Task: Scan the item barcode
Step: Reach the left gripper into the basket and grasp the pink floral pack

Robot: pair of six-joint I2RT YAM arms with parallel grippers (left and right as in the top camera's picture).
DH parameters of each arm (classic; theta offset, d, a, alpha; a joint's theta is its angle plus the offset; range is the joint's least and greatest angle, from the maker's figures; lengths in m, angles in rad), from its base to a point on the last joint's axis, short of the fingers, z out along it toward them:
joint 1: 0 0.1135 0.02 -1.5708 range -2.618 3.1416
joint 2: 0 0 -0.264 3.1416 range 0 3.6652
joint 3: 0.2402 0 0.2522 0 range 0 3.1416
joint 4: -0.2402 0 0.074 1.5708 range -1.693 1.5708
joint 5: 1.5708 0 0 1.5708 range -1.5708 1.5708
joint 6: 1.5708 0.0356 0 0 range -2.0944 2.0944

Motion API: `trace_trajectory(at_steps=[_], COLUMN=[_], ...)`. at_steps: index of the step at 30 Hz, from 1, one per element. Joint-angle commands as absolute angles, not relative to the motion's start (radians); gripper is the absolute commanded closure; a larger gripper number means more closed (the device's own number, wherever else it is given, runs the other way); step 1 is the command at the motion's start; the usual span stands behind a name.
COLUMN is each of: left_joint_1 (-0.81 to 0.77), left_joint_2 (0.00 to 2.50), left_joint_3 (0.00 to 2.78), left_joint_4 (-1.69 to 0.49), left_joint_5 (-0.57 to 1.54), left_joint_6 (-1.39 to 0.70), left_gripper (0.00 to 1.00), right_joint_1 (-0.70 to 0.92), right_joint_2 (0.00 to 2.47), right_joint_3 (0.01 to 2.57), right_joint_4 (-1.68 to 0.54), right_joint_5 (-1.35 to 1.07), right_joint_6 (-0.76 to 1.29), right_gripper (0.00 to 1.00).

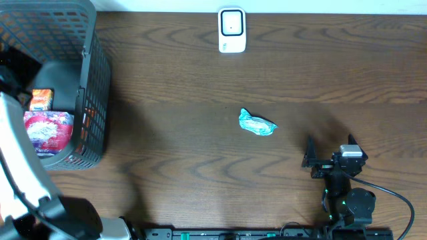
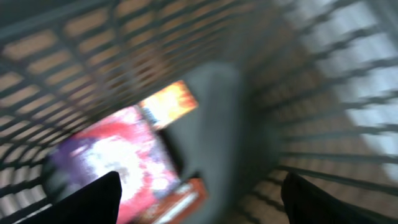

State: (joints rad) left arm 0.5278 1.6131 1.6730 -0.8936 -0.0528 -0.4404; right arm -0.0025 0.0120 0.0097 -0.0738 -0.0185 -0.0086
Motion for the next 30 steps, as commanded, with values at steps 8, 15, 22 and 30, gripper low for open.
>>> trace_trajectory(at_steps=[8, 15, 22, 30], left_joint_1=[0.527, 0.527, 0.527, 0.527], left_joint_2=[1.824, 1.984, 2.116, 2.087], left_joint_3=[1.549, 1.542, 1.542, 1.56], left_joint_4=[-0.923, -0.911, -0.908, -0.943], left_joint_5=[-0.226, -0.225, -0.225, -0.221], left_joint_6=[-0.558, -0.551, -0.509, -0.506], left_gripper=[0.17, 0.17, 0.33, 0.93], right_joint_1=[0.001, 0.001, 0.001, 0.001], right_joint_2=[0.007, 0.007, 0.006, 0.007], right_joint_3=[0.006, 0.006, 0.006, 0.006], right_joint_4=[-0.075, -0.075, -0.075, -0.075], right_joint_5=[-0.014, -0.014, -0.014, -0.014], right_joint_6=[-0.016, -0.016, -0.016, -0.016], right_gripper=[0.01, 0.01, 0.01, 0.01])
